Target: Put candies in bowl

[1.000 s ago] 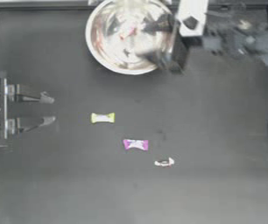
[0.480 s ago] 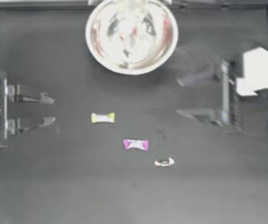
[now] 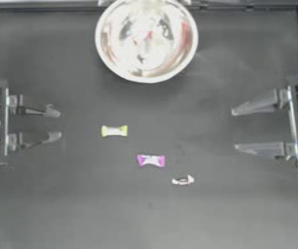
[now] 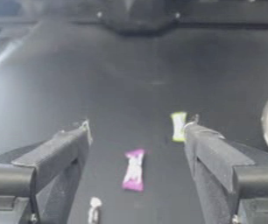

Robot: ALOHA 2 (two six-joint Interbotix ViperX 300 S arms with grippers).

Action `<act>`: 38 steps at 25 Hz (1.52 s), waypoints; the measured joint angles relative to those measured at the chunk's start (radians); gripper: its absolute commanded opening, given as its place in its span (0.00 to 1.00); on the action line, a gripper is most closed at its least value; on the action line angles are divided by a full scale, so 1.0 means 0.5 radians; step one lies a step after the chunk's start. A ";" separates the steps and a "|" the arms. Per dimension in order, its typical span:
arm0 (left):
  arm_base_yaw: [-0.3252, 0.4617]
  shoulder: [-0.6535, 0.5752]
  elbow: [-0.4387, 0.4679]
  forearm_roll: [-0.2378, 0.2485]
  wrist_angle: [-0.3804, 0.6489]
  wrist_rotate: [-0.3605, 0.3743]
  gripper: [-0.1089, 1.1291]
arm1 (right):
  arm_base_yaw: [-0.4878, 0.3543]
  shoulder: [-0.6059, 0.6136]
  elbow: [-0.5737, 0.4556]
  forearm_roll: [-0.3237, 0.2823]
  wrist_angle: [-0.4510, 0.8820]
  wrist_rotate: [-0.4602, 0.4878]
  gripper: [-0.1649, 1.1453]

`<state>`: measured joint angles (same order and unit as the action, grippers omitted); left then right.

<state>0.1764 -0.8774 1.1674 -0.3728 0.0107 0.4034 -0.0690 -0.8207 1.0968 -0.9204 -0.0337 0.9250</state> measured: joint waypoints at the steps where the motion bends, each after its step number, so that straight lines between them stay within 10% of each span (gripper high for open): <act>1: 0.021 0.006 -0.018 0.000 0.046 0.006 0.76 | 0.003 -0.003 0.000 0.000 0.000 0.000 0.85; 12: 0.258 0.592 -0.439 0.181 0.653 0.012 0.77 | 0.003 0.000 0.000 0.018 0.003 0.000 0.85; 38: 0.227 1.838 -1.040 0.319 0.779 0.034 0.89 | 0.003 0.000 0.006 0.021 0.006 0.003 0.85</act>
<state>0.2899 0.0414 0.6473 -0.2132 0.4004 0.4203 -0.0675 -0.8207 1.0999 -0.9097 -0.0307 0.9265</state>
